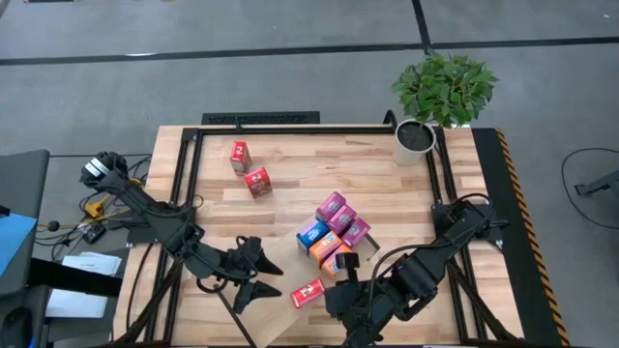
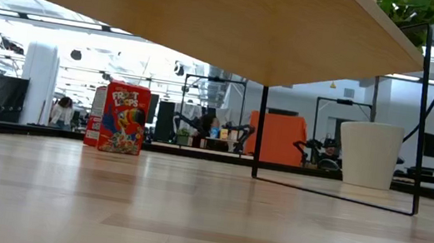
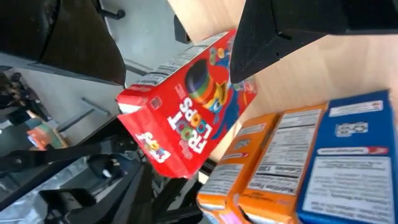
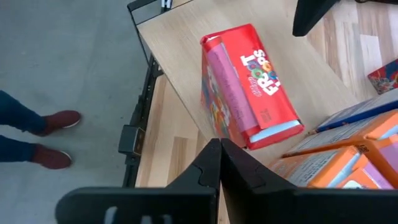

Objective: Stack cereal on shelf
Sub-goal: Put the bottom red cereal box onto the shelf

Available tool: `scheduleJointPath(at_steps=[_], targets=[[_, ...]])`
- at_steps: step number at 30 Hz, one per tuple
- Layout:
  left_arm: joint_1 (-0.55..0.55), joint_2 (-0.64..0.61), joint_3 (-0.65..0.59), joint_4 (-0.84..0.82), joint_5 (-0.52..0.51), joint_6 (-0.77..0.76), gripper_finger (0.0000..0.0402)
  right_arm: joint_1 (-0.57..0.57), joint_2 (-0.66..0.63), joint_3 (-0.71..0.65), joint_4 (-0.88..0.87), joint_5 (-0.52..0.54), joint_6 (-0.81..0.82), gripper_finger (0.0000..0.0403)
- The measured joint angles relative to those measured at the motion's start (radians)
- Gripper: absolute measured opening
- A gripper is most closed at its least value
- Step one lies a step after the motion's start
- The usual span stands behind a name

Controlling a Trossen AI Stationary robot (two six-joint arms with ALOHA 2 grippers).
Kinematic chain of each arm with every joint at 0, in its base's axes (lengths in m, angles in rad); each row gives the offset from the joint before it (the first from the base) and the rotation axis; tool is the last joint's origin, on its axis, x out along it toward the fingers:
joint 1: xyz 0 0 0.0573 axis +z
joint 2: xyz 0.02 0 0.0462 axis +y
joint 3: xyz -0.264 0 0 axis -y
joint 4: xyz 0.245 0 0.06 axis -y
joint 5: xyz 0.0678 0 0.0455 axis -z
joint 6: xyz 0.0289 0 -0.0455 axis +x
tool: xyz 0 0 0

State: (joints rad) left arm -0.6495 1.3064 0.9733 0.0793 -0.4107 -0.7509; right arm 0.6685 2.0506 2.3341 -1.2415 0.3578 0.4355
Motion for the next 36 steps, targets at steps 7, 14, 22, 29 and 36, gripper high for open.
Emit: scheduleJointPath(at_steps=[7,14,22,29,36], targets=[[0.0,0.004,0.0,-0.003,-0.004,0.001,0.0278,-0.017,0.0,0.0,0.0,0.009,-0.002,0.0017],[0.0,0.004,0.0,-0.011,-0.007,0.013,0.0278,-0.016,0.0,0.0,0.02,0.007,0.006,0.0031],[0.0,0.004,0.0,-0.014,-0.015,0.013,0.0278,-0.007,0.0,0.0,0.019,0.006,0.001,0.0021],[0.0,0.004,0.0,-0.014,-0.017,0.004,0.0278,-0.017,0.0,0.0,0.019,0.008,-0.002,0.0025],[0.0,0.003,0.0,-0.014,-0.02,-0.008,0.0279,-0.022,0.04,-0.005,0.007,0.003,-0.025,0.0035]])
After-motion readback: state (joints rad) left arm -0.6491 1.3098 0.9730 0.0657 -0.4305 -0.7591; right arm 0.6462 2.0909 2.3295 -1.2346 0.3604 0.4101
